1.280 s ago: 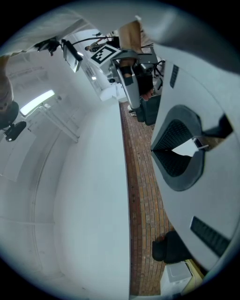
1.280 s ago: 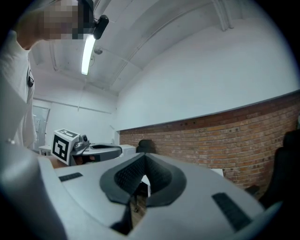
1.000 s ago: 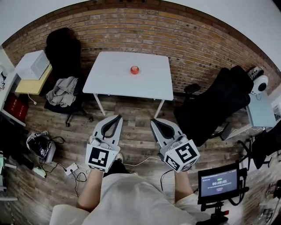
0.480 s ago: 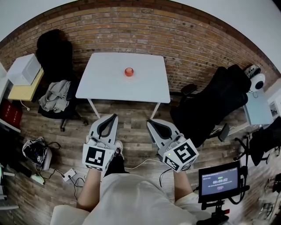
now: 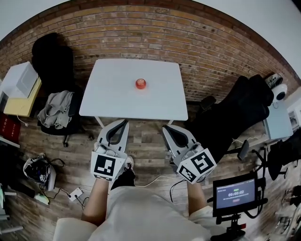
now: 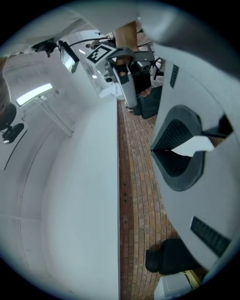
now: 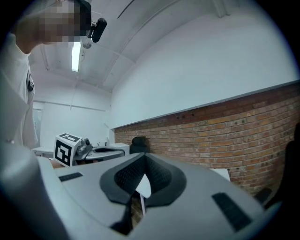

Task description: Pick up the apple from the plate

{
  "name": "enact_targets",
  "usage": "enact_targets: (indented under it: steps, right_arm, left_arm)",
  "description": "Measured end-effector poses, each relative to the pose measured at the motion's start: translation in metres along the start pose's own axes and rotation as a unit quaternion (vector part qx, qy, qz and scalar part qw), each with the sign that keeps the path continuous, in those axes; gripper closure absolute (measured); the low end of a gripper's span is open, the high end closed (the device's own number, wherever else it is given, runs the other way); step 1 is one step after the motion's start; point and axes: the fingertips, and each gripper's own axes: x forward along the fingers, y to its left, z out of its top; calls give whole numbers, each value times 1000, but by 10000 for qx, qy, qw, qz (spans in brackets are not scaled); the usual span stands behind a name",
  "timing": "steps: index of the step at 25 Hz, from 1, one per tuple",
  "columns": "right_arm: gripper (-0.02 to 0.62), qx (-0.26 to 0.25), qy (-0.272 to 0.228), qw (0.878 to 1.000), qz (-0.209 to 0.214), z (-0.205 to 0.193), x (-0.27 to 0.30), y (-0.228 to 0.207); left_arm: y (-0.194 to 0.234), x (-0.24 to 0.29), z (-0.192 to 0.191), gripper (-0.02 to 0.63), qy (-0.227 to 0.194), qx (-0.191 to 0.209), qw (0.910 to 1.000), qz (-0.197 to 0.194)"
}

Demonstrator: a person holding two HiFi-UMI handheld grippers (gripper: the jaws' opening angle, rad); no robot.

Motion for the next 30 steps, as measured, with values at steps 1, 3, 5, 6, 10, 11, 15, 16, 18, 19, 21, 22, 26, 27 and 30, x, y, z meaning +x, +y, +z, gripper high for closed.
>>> enact_targets:
  steps: [1,3,5,6,10,11,15,16,18,19,21,22,26,27,30]
  right_arm:
    - [594,33,1,10000,-31,-1,7,-4]
    - [594,84,3,9999,-68,-1,23,-13]
    - [594,171,17,9998,-94,0,36,-21]
    - [594,229,31,9997,-107,0,42,-25]
    - [594,343,103,9992,-160,0,66,-34]
    - [594,340,109,9992,-189,1,71,-37]
    - [594,371,60,9988,-325,9,87,-54]
    - [594,383,52,9986,-365,10,91,-58]
    - [594,398,46,9982,-452,11,100,-68]
    - [594,400,47,9980,-493,11,105,-72]
    - [594,427,43,9976,-543,11,114,-81]
    - [594,467,36,9974,-540,11,119,-85]
    - [594,592,24,9971,-481,11,142,-103]
    - [594,593,30,9971,-469,11,148,-107]
    - [594,632,18,9969,-462,13,163,-113]
  left_arm:
    - [6,6,-4,600,23,-19,10000,-9]
    - [18,17,-11,601,95,-80,9999,-44]
    - [29,30,-16,600,113,-95,9999,-89]
    - [34,36,-17,600,107,-96,9998,-116]
    - [53,53,-21,600,142,-72,9997,-197]
    - [58,57,-22,600,150,-71,9996,-208]
    - [74,76,-22,600,165,-72,9995,-272]
    - [77,81,-23,600,165,-73,9994,-296]
    - [85,90,-25,600,168,-87,9993,-336]
    - [90,94,-26,600,175,-95,9992,-353]
    - [97,104,-30,600,200,-106,9990,-395]
    - [101,110,-32,600,215,-108,9988,-421]
    - [117,135,-37,600,244,-119,9984,-502]
    - [121,141,-39,600,248,-117,9983,-523]
    - [131,151,-39,600,251,-96,9979,-590]
